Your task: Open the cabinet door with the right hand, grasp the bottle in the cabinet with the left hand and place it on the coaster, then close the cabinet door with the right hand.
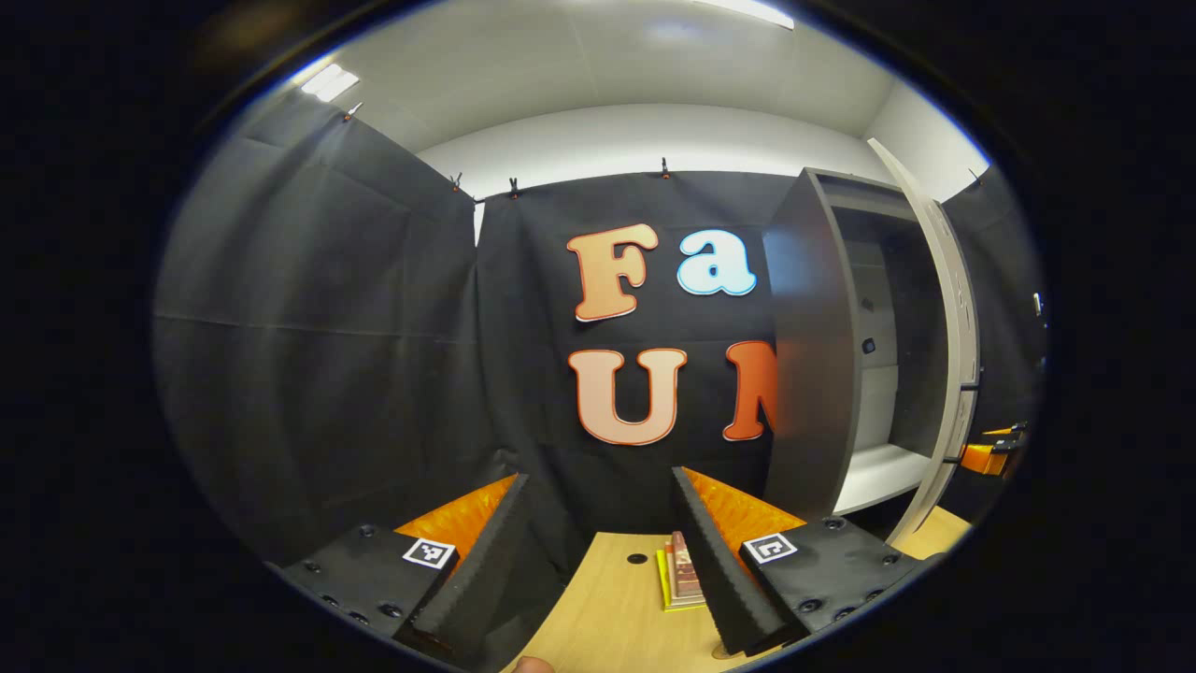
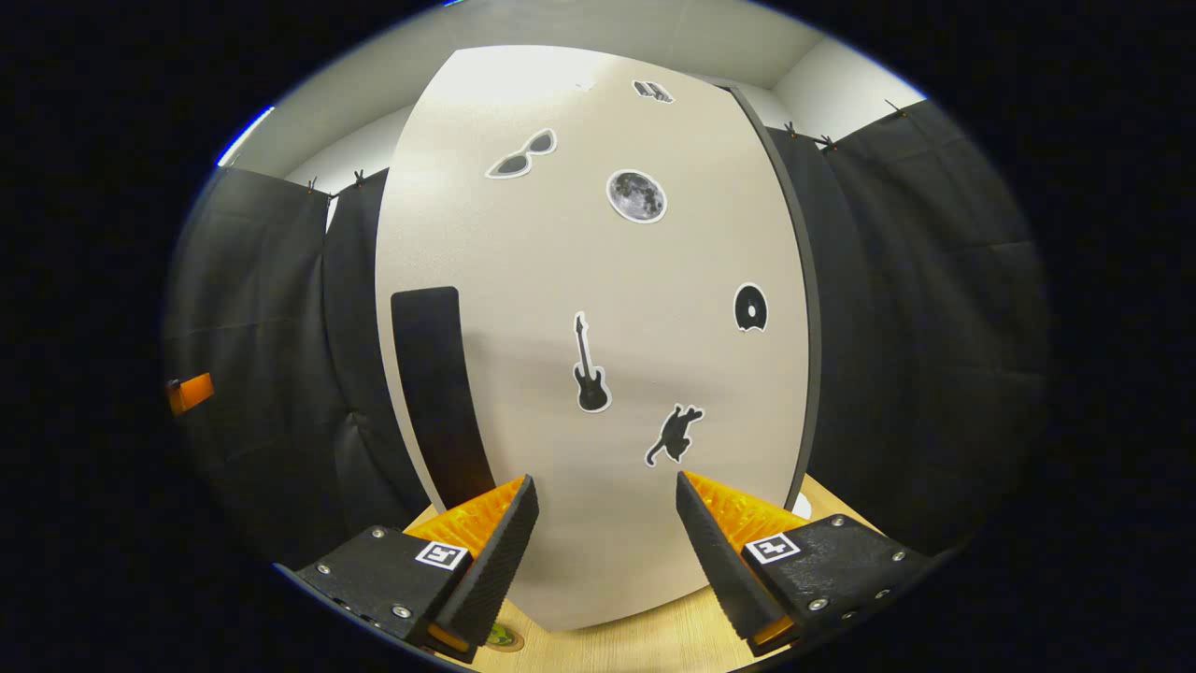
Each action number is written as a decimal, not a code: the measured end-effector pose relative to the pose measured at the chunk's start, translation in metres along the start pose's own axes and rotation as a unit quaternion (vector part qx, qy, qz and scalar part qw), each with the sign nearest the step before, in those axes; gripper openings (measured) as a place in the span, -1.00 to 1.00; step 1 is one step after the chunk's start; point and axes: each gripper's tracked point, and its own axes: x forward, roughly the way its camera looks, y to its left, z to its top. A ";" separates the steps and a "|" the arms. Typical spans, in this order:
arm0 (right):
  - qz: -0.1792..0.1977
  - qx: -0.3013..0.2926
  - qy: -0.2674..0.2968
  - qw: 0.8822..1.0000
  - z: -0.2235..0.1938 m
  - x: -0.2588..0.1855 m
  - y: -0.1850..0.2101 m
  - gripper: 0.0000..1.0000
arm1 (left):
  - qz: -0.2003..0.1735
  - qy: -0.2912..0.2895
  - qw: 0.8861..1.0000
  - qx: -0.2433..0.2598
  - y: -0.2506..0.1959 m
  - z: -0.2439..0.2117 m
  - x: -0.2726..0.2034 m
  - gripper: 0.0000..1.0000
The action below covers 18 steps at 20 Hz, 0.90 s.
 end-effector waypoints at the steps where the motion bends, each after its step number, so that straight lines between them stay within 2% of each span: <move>1: 0.000 0.002 0.000 1.000 0.000 0.004 0.000 0.85 | 0.004 0.000 1.000 0.001 0.005 0.000 -0.001 0.94; 18: -0.003 -0.009 0.006 1.000 0.004 0.025 0.012 0.85 | 0.040 0.013 0.999 0.001 0.052 -0.018 -0.001 0.90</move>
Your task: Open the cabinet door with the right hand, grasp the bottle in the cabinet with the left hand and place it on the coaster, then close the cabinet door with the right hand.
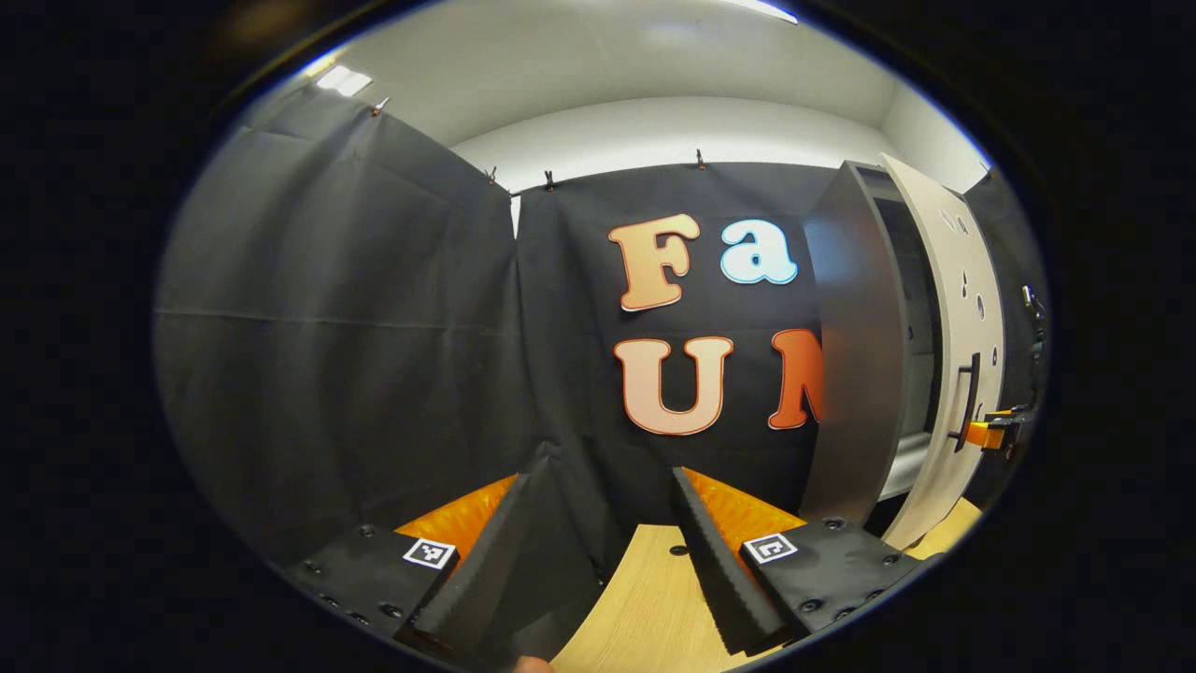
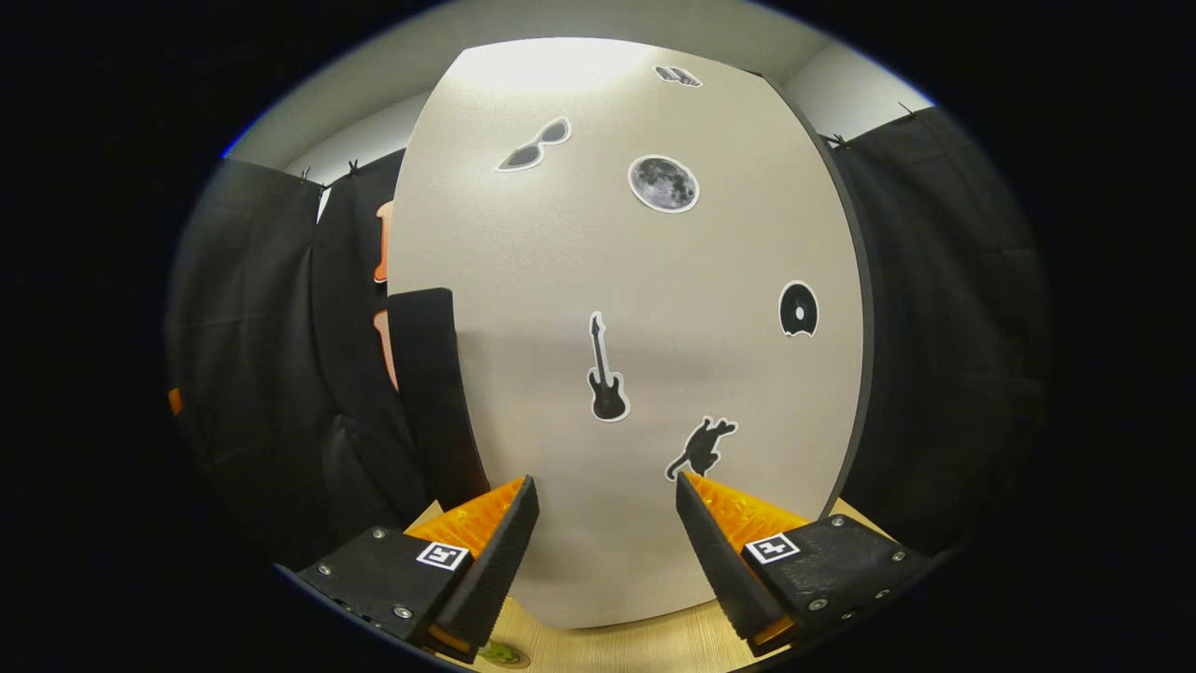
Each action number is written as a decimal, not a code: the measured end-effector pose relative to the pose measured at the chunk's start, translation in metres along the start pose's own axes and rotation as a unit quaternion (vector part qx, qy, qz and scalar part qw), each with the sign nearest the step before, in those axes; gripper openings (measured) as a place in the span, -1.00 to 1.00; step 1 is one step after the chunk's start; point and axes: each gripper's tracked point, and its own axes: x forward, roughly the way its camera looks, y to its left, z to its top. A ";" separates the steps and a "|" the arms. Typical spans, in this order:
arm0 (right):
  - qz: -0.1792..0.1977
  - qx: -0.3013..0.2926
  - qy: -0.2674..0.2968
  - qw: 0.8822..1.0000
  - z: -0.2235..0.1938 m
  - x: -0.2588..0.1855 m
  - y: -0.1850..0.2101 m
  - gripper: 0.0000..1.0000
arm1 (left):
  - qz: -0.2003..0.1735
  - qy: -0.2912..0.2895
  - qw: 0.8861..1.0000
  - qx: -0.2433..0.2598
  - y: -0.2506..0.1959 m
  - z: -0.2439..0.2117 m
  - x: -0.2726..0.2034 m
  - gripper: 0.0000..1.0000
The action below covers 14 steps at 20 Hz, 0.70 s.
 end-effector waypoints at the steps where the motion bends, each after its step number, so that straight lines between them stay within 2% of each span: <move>1: 0.000 -0.003 0.001 1.000 0.001 0.001 0.000 0.85 | 0.002 0.000 1.000 0.000 0.001 -0.002 0.001 0.90; 14: 0.001 0.002 0.011 1.000 -0.005 0.020 0.002 0.85 | 0.004 -0.004 1.000 0.009 -0.007 -0.007 0.031 0.93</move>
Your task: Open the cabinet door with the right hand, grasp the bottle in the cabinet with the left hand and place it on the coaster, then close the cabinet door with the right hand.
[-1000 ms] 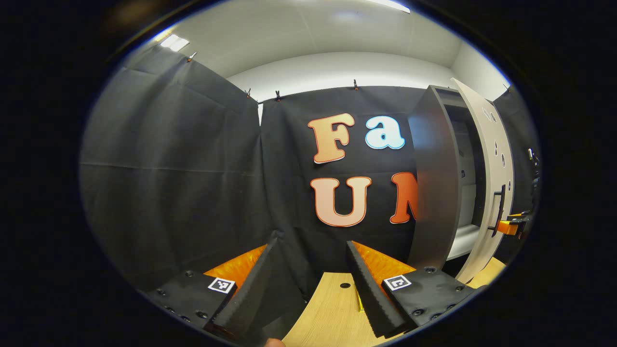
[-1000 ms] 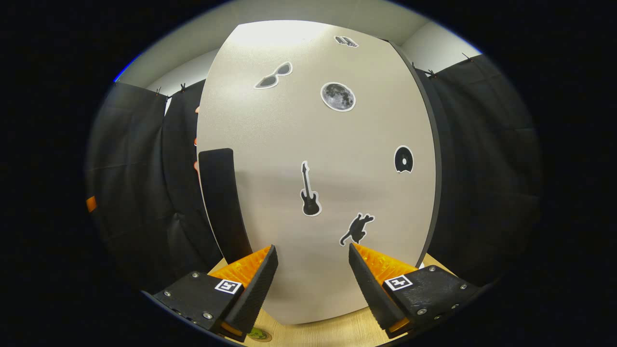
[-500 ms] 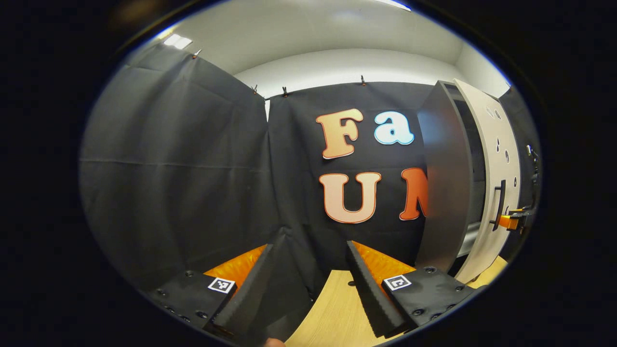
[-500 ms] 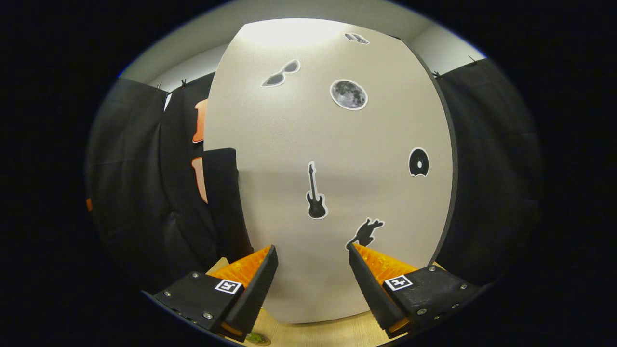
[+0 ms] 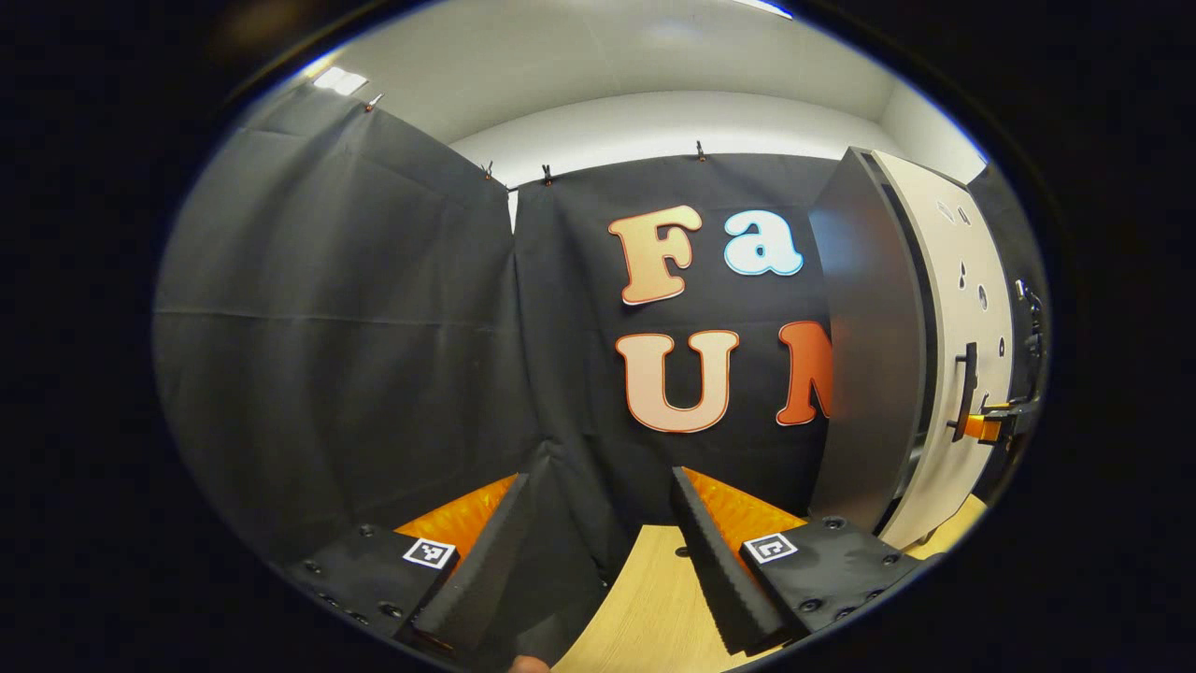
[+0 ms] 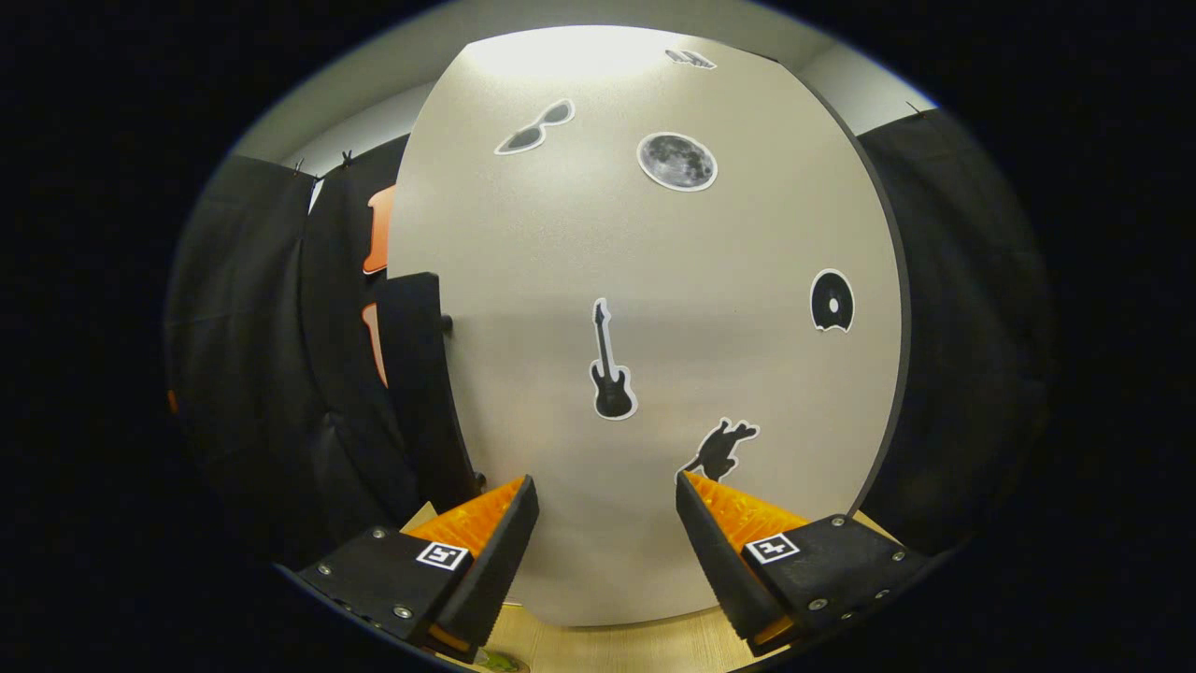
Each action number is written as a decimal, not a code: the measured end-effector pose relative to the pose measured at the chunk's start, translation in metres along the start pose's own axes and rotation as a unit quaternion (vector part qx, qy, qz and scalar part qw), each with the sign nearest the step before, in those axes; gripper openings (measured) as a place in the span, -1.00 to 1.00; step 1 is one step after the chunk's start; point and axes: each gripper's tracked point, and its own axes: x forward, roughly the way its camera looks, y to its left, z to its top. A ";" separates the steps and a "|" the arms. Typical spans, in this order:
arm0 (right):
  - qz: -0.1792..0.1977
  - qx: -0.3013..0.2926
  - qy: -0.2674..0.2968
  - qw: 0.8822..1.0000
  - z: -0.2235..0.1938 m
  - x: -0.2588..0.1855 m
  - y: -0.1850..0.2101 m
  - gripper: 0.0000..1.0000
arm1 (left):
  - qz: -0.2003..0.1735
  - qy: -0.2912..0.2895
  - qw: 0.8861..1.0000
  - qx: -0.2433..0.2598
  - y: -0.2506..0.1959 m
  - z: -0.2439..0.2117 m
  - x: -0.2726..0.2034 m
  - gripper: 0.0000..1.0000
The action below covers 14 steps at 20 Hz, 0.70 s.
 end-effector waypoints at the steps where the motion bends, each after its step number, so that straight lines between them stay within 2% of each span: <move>1: 0.001 0.001 0.001 1.000 0.000 0.001 0.000 0.85 | 0.000 -0.002 1.000 0.000 -0.002 0.000 0.001 0.92; 10: 0.009 0.003 0.002 1.000 0.000 0.012 -0.001 0.85 | 0.000 0.004 1.000 0.002 -0.016 -0.009 0.014 0.90; 14: 0.002 -0.013 -0.001 1.000 -0.001 0.014 -0.001 0.87 | 0.004 0.008 1.000 -0.003 -0.017 -0.014 0.019 0.90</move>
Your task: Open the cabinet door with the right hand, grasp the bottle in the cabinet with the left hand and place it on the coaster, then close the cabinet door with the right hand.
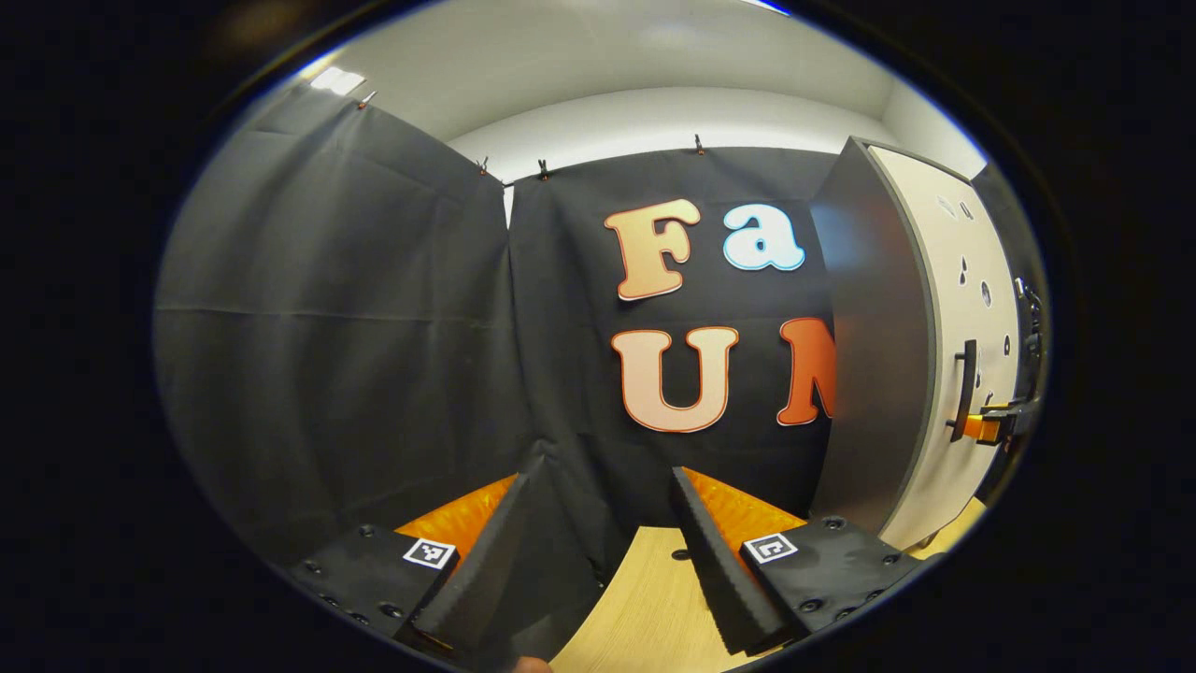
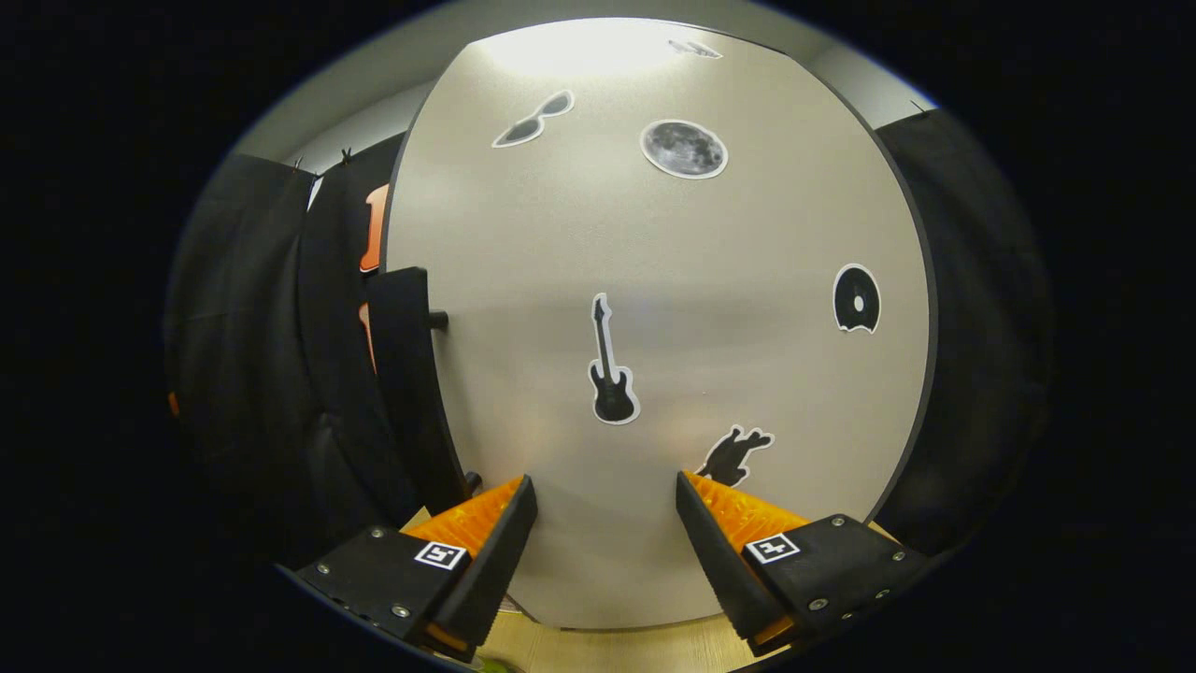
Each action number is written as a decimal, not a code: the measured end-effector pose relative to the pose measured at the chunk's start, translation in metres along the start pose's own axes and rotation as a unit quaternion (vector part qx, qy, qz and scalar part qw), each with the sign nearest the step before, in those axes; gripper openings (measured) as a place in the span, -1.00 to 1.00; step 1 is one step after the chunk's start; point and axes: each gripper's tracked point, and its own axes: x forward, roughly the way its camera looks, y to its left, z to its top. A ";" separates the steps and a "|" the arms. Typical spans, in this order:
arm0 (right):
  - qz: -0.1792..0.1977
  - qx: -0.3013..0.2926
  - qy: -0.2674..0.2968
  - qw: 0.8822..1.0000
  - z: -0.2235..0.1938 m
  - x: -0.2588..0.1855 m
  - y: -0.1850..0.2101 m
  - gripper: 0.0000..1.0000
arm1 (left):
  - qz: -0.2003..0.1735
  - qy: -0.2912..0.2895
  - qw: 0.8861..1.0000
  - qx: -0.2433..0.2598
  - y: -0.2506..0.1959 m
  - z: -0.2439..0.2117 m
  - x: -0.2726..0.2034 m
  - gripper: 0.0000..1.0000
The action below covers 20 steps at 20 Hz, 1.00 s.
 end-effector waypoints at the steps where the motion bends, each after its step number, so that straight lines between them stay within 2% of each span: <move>1: -0.001 -0.003 -0.001 1.000 -0.001 0.000 0.000 0.86 | 0.002 0.000 1.000 0.000 0.000 -0.001 0.001 0.92; 9: -0.011 -0.021 -0.007 1.000 -0.002 0.005 -0.004 0.85 | 0.004 0.005 1.000 -0.001 -0.008 -0.005 0.007 0.93; 14: 0.010 -0.019 0.001 1.000 -0.002 0.002 -0.004 0.85 | 0.000 0.005 1.000 -0.004 -0.015 0.001 -0.002 0.92; 20: 0.014 -0.017 -0.018 1.000 0.015 -0.032 -0.032 0.85 | -0.002 -0.009 1.000 -0.002 -0.030 0.022 -0.015 0.92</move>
